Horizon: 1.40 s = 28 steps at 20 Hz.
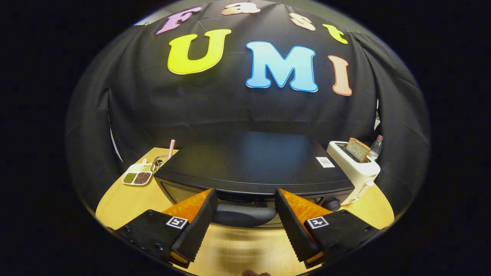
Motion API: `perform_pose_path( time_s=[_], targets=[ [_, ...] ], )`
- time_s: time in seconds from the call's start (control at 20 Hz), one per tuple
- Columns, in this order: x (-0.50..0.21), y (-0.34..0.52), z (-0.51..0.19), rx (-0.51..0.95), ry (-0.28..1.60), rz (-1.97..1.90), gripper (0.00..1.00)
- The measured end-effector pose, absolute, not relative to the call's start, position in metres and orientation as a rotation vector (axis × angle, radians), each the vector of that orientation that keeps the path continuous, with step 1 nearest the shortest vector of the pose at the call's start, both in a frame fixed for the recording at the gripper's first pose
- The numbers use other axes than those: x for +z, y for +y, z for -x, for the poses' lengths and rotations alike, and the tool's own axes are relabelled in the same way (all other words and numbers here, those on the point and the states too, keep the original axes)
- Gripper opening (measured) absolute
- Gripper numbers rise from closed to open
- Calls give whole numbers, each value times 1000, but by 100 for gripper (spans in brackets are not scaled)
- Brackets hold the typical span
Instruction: Open the toaster oven, put the food inside, and close the toaster oven door.
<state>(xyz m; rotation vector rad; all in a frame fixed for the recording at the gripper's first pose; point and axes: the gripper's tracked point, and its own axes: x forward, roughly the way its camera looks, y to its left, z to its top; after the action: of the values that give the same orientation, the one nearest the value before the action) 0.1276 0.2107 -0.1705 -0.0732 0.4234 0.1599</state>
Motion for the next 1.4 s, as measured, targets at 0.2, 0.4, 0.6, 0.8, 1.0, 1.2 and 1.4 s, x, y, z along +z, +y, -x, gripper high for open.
perform_pose_path(
  time_s=[0.2,0.4,0.6,0.8,1.0,1.2,1.4],
  targets=[
    [-172,214,-124,182,489,56,97],
    [-177,212,-110,190,547,30,96],
    [-184,210,-94,166,576,21,97],
    [-191,209,-76,154,582,37,97],
    [-206,207,-53,147,605,39,97],
    [-226,202,-32,153,644,39,97],
    [-282,195,4,180,804,46,96]
  ],
)
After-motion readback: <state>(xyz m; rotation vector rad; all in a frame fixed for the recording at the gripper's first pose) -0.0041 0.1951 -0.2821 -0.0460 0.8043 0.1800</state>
